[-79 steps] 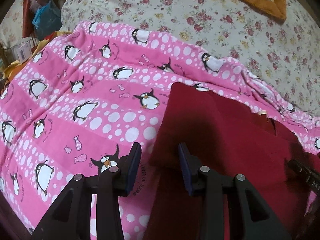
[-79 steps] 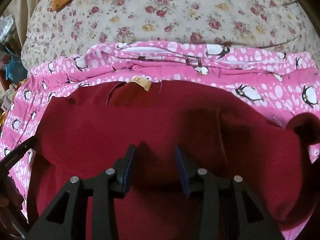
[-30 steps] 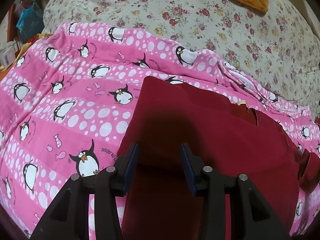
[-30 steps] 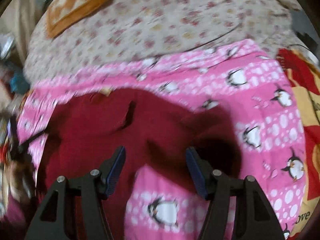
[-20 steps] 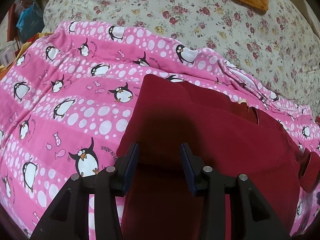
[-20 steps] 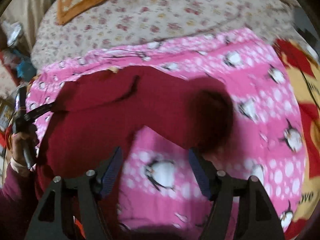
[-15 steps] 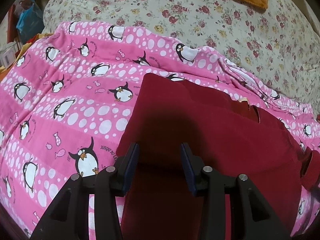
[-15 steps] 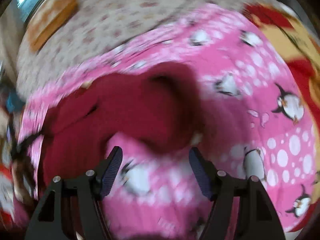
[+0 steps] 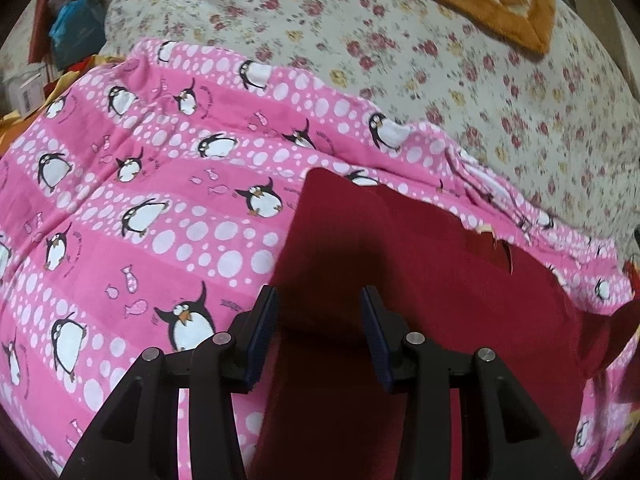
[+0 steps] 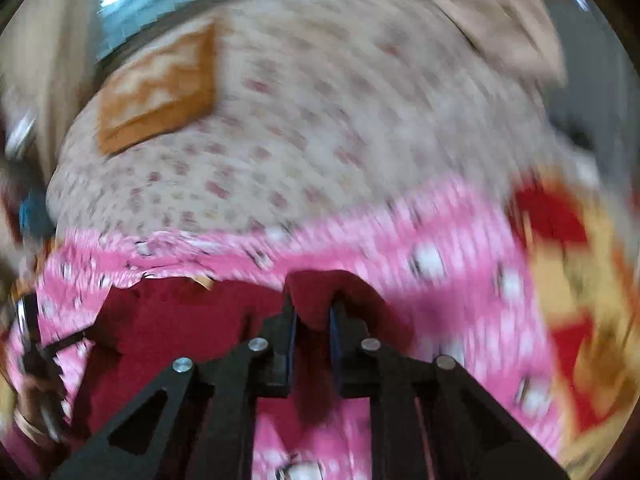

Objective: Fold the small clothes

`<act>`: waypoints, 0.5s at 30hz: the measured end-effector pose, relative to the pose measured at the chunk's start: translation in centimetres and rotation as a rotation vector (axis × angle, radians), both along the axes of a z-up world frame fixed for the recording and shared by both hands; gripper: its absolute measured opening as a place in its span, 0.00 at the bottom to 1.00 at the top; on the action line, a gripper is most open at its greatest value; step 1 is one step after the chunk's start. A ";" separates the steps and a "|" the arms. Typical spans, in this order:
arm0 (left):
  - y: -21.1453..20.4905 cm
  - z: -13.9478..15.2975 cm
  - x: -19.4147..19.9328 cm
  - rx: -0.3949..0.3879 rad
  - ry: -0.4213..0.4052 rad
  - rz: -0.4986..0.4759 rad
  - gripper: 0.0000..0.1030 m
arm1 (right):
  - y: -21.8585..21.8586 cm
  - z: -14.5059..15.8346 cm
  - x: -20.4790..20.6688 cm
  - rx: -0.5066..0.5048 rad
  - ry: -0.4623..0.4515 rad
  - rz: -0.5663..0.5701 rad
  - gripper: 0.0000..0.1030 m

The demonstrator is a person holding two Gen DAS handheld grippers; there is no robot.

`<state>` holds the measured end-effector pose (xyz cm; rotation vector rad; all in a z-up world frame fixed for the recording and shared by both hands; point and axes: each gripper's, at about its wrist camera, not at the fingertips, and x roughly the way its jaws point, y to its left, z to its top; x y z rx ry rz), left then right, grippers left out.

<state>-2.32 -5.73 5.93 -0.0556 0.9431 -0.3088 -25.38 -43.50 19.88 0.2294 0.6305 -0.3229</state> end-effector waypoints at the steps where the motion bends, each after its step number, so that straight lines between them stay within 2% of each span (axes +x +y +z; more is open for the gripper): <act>1: 0.2 0.1 0.1 -0.005 0.000 0.005 0.21 | 1.2 0.7 1.5 -0.014 0.002 0.038 0.13; 5: 0.8 0.4 0.4 -0.026 0.001 0.022 0.21 | 6.9 0.5 7.4 0.042 0.039 0.247 0.13; 7: 0.9 0.4 0.5 -0.026 0.000 0.024 0.21 | 10.5 -1.4 10.9 0.064 0.117 0.362 0.13; 9: 1.0 0.3 0.7 -0.023 0.003 0.025 0.21 | 12.8 -3.4 13.4 0.112 0.191 0.410 0.18; 11: 1.3 0.3 0.8 -0.030 0.008 0.032 0.21 | 13.2 -4.1 13.6 0.170 0.189 0.427 0.34; 12: 1.5 0.4 0.9 -0.040 0.013 0.034 0.21 | 12.7 -4.0 13.1 0.214 0.148 0.421 0.40; 14: 1.5 0.4 0.9 -0.051 0.017 0.032 0.21 | 11.4 -3.6 11.6 0.240 0.099 0.371 0.61; 15: 1.4 0.5 0.9 -0.055 0.015 0.028 0.21 | 10.7 -3.5 11.0 0.237 0.079 0.332 0.64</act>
